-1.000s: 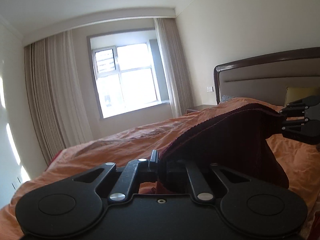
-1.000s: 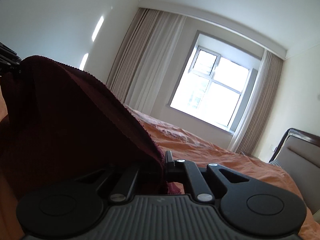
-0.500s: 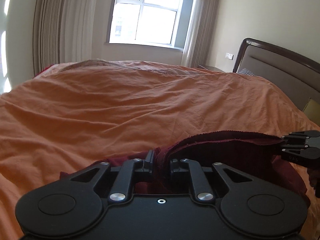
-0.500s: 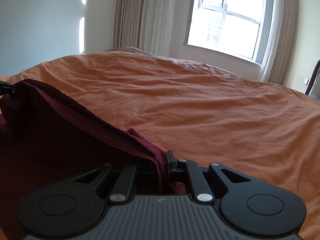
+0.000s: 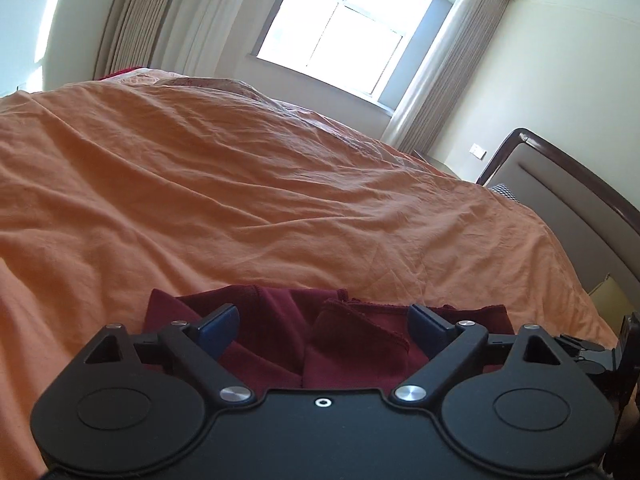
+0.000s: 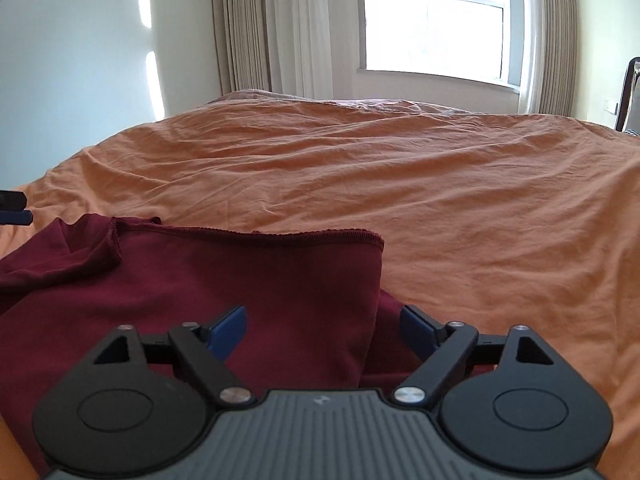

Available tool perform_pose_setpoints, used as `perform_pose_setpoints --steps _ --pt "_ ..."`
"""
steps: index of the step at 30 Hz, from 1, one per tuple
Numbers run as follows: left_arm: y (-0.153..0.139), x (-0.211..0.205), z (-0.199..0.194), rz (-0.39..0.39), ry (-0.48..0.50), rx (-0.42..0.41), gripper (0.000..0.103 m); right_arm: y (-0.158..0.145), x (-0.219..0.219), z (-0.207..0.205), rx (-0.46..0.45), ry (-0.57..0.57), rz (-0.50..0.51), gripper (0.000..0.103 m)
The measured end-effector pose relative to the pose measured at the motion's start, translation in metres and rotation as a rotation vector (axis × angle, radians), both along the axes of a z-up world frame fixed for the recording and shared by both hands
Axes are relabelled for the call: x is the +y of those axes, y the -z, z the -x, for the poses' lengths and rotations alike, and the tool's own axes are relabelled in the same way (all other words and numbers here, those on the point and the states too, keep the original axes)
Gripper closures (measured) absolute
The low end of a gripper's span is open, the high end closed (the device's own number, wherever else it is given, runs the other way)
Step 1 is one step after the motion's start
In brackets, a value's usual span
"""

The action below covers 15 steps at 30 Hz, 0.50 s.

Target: Fold small clothes

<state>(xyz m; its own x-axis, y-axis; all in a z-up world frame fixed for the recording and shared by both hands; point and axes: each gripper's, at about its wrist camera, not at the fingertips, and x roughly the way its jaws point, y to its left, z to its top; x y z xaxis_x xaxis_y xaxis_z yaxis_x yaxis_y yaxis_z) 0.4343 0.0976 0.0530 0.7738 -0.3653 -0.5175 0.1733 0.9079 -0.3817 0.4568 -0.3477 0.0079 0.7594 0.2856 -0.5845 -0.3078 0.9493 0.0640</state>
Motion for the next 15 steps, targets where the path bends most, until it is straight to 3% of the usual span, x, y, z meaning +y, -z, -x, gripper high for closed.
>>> perform_pose_setpoints --steps 5,10,12,14,15 --pt "0.004 -0.004 0.041 -0.112 0.054 -0.044 0.002 -0.001 -0.016 0.054 -0.063 0.007 -0.043 0.001" --pt "0.018 -0.021 0.083 -0.239 0.132 -0.095 0.001 0.009 -0.022 0.098 -0.096 0.035 -0.100 0.001" --pt "0.023 -0.028 0.091 -0.283 0.149 -0.106 0.002 0.013 -0.022 0.109 -0.115 0.052 -0.111 0.010" --pt "0.027 -0.034 0.096 -0.323 0.150 -0.125 0.013 0.015 -0.019 0.113 -0.113 0.071 -0.116 0.022" --pt "0.028 -0.037 0.095 -0.349 0.134 -0.117 0.026 0.017 -0.019 0.113 -0.104 0.075 -0.127 0.031"
